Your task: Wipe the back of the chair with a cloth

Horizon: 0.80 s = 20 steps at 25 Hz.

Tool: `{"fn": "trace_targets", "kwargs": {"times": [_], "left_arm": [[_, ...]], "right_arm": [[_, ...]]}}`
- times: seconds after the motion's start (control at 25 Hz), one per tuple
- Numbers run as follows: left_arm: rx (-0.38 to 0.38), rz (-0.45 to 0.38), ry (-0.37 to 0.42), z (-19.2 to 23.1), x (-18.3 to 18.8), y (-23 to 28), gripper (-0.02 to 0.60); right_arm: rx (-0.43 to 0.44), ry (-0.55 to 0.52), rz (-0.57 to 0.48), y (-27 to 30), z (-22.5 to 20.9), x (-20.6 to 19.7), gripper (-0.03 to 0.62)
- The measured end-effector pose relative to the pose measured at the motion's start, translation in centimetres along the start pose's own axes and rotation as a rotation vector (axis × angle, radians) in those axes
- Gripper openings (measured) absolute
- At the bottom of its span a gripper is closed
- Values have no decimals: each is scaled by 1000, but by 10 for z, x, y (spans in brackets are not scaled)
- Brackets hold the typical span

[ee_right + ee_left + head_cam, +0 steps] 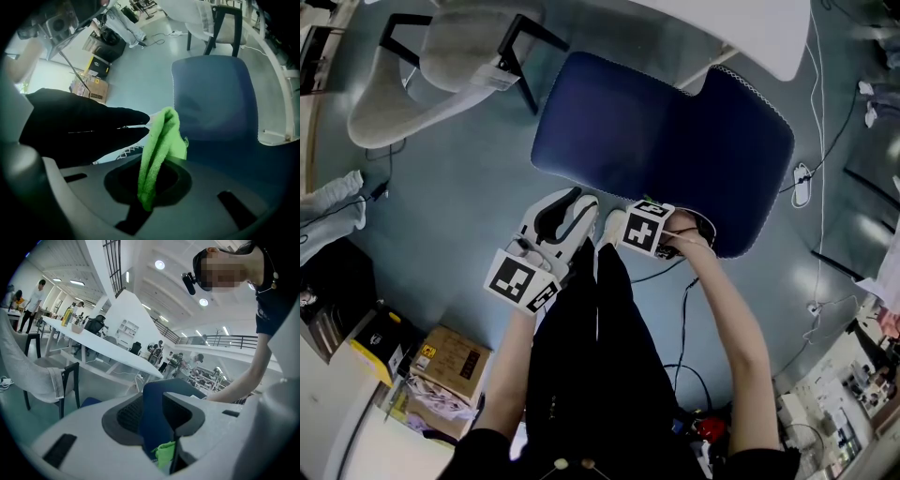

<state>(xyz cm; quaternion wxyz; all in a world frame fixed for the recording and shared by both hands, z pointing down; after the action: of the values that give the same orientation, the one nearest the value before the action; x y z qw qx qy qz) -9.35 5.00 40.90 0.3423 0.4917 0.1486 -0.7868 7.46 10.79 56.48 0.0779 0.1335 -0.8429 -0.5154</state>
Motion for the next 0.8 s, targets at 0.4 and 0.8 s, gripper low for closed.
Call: {"fn": "trace_targets", "kwargs": {"times": [0.4, 0.8], "left_arm": [[2, 7, 2, 5, -2, 6, 130], [6, 14, 8, 3, -1, 9, 130]], "right_arm": [[162, 110, -160, -7, 15, 14, 18], [63, 159, -234, -28, -32, 10, 20]]}}
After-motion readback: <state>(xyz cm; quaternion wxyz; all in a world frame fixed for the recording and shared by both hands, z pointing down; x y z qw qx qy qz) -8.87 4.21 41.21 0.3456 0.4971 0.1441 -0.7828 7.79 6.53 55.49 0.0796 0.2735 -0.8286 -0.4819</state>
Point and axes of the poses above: the fingertips, and each gripper's own axes: y forward along the fingers, z to its left, x out of its top, the point moved 6 cm from there along -y, backward along the fingers, and after that the axes turned 11 degrees about -z, right-handed, at the moved point
